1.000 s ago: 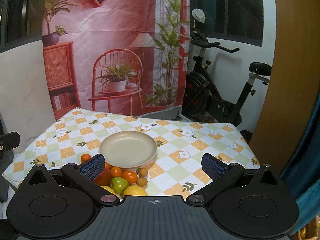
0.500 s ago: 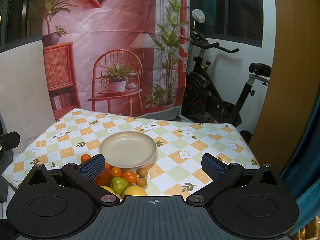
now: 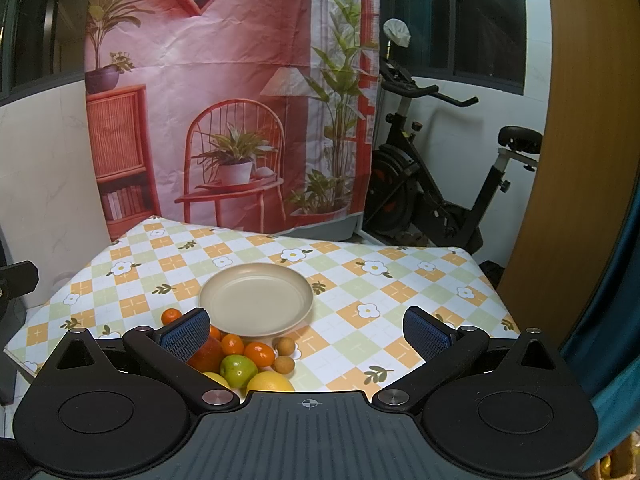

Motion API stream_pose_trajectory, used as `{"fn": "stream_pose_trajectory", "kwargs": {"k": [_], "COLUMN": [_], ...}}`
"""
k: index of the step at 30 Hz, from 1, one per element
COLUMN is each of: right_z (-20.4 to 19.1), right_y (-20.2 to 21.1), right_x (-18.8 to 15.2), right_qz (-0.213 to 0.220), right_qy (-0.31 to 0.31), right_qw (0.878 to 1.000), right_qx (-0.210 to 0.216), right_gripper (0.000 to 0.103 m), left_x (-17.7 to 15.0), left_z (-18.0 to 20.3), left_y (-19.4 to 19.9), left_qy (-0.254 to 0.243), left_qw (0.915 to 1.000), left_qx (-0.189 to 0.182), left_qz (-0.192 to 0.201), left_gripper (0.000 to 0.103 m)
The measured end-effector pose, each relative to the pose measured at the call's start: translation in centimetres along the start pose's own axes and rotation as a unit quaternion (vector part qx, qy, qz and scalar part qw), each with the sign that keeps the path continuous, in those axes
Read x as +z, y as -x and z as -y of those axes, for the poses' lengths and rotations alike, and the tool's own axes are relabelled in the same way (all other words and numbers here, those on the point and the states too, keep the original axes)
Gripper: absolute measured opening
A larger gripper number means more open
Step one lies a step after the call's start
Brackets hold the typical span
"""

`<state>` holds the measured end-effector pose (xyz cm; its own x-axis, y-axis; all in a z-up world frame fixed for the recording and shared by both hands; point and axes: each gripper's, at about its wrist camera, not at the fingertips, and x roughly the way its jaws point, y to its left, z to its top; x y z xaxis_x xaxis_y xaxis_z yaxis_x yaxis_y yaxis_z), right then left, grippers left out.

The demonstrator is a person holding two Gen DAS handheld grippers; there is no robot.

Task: Organize fruits

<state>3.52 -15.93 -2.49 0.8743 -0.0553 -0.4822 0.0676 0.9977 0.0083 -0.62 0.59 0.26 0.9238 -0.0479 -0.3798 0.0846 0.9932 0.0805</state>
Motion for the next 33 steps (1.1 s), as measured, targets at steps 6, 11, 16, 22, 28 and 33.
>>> {"fn": "stream_pose_trajectory", "kwargs": {"k": [6, 11, 16, 22, 28, 33], "right_z": [0.0, 0.0, 0.1, 0.3, 0.8, 1.4], "right_y": [0.0, 0.0, 0.1, 0.1, -1.4, -4.8], "right_x": [0.0, -0.1, 0.2, 0.5, 1.2, 1.3], "right_qz": [0.000, -0.001, -0.002, 0.016, 0.071, 0.081], "right_qy": [0.000, 0.000, -0.001, 0.005, 0.040, 0.047], "right_qw": [1.000, 1.000, 1.000, 1.000, 0.996, 0.995], "right_qx": [0.000, 0.001, 0.002, 0.017, 0.035, 0.043], "right_gripper": [0.103, 0.103, 0.103, 0.103, 0.103, 0.103], "left_x": [0.0, -0.1, -0.2, 0.2, 0.6, 0.1], "left_z": [0.0, 0.0, 0.1, -1.1, -1.9, -1.8], "left_y": [0.0, 0.0, -0.1, -1.6, -4.4, -7.0], "left_qy": [0.001, 0.001, 0.001, 0.002, 0.000, 0.008], "left_qw": [1.0000, 1.0000, 1.0000, 0.9999, 0.9993, 0.9993], "left_qx": [0.001, 0.001, -0.001, 0.013, 0.038, 0.033], "left_qz": [0.000, 0.000, -0.004, -0.010, 0.005, 0.012], "left_gripper": [0.103, 0.103, 0.103, 0.103, 0.102, 0.097]}}
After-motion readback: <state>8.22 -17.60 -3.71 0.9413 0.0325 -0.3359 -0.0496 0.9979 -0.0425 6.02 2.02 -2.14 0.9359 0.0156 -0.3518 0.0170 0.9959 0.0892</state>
